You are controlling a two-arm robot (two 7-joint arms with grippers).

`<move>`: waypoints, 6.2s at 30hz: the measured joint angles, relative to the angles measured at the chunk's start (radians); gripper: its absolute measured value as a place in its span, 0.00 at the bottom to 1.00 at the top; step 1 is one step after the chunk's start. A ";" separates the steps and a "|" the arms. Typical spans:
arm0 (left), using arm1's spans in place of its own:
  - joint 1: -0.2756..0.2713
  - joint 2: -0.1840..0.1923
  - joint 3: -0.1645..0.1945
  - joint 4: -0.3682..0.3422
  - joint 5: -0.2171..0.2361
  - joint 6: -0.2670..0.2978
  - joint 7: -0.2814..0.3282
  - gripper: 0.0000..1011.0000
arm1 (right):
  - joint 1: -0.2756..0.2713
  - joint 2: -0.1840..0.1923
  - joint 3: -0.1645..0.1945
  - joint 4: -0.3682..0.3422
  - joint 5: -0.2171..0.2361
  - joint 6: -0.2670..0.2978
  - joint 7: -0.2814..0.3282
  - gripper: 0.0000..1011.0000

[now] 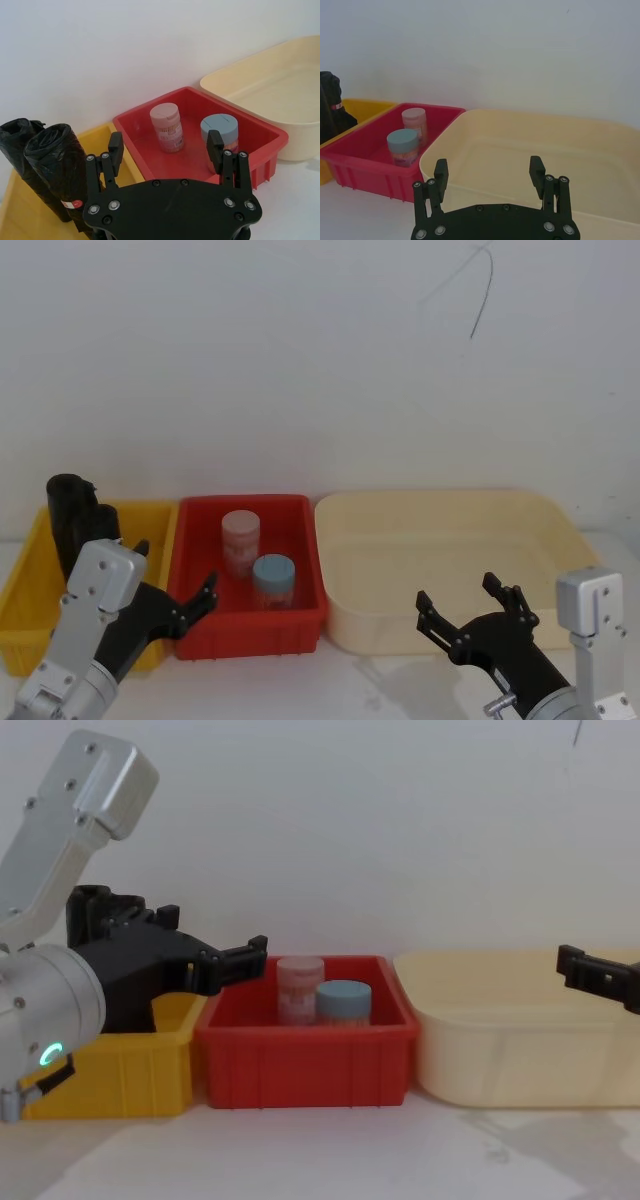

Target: Pick up the garbage bag with the one hand and transfer it to the other hand.

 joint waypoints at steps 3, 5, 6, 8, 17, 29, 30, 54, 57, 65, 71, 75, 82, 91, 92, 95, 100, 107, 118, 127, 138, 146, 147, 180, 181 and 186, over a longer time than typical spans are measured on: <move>0.000 0.000 0.000 0.000 0.000 0.000 0.000 0.99 | 0.000 0.000 0.000 0.000 0.000 0.000 0.000 0.99; 0.000 0.000 0.000 0.000 0.000 0.000 0.000 0.99 | 0.000 0.000 0.000 0.000 0.000 0.000 0.000 0.99; 0.000 0.000 0.000 0.000 0.000 0.000 0.000 0.99 | 0.000 0.000 0.000 0.000 0.000 0.000 0.000 0.99; 0.000 0.000 0.000 0.000 0.000 0.000 0.000 0.99 | 0.000 0.000 0.000 0.000 0.000 0.000 0.000 0.99; -0.019 0.003 -0.004 -0.008 -0.003 0.035 -0.014 0.99 | 0.028 -0.008 -0.008 0.008 0.001 0.019 0.009 0.99; -0.104 0.033 -0.047 -0.109 -0.069 0.287 -0.086 0.99 | 0.161 -0.045 -0.048 0.019 0.041 0.151 0.075 0.99; -0.107 0.036 -0.052 -0.118 -0.075 0.305 -0.090 0.99 | 0.173 -0.048 -0.053 0.020 0.043 0.160 0.079 0.99; 0.097 0.123 -0.342 -0.425 -0.206 0.611 -0.094 0.99 | 0.404 -0.144 -0.186 0.116 0.043 0.351 0.138 0.99; 0.132 0.134 -0.374 -0.435 -0.210 0.595 -0.104 0.99 | 0.426 -0.160 -0.200 0.144 0.034 0.352 0.140 0.99; 0.219 0.174 -0.457 -0.424 -0.207 0.507 -0.149 0.99 | 0.479 -0.202 -0.230 0.236 0.009 0.340 0.141 0.99; 0.233 0.191 -0.480 -0.379 -0.193 0.439 -0.181 0.99 | 0.505 -0.225 -0.243 0.290 -0.006 0.329 0.141 0.99; 0.226 0.194 -0.481 -0.340 -0.182 0.398 -0.198 0.99 | 0.525 -0.241 -0.250 0.333 -0.020 0.318 0.138 0.99; 0.188 0.182 -0.469 -0.261 -0.168 0.333 -0.221 0.99 | 0.549 -0.262 -0.258 0.395 -0.036 0.306 0.130 0.99; 0.101 0.150 -0.419 -0.127 -0.163 0.257 -0.275 0.99 | 0.571 -0.279 -0.261 0.456 -0.054 0.299 0.122 0.99; 0.101 0.150 -0.419 -0.127 -0.163 0.257 -0.275 0.99 | 0.573 -0.281 -0.261 0.463 -0.056 0.300 0.122 0.99; 0.063 0.138 -0.393 -0.074 -0.169 0.234 -0.307 0.99 | 0.575 -0.282 -0.261 0.471 -0.059 0.304 0.121 0.99; 0.006 0.120 -0.357 -0.002 -0.178 0.212 -0.347 0.99 | 0.580 -0.284 -0.257 0.483 -0.065 0.312 0.121 0.99; -0.063 0.097 -0.318 0.097 -0.190 0.188 -0.388 0.99 | 0.586 -0.285 -0.254 0.497 -0.072 0.326 0.122 0.99; -0.145 0.066 -0.277 0.216 -0.203 0.159 -0.424 0.99 | 0.600 -0.284 -0.258 0.521 -0.087 0.357 0.131 0.99; -0.207 0.041 -0.244 0.301 -0.208 0.134 -0.449 0.99 | 0.613 -0.284 -0.258 0.543 -0.094 0.392 0.145 0.99; -0.266 0.014 -0.209 0.385 -0.222 0.109 -0.485 0.99 | 0.625 -0.286 -0.256 0.560 -0.097 0.422 0.165 0.99; -0.289 0.001 -0.191 0.425 -0.231 0.100 -0.501 0.99 | 0.631 -0.288 -0.256 0.568 -0.101 0.437 0.179 0.99; -0.291 0.001 -0.189 0.427 -0.232 0.100 -0.501 0.99 | 0.632 -0.288 -0.256 0.569 -0.102 0.440 0.182 0.99; -0.297 0.014 -0.162 0.457 -0.259 0.104 -0.499 0.99 | 0.644 -0.305 -0.263 0.593 -0.146 0.426 0.192 0.99; -0.297 0.014 -0.161 0.458 -0.259 0.104 -0.499 0.99 | 0.644 -0.306 -0.262 0.593 -0.146 0.423 0.191 0.99; -0.297 0.017 -0.159 0.458 -0.263 0.102 -0.499 0.99 | 0.643 -0.311 -0.254 0.592 -0.146 0.404 0.189 0.99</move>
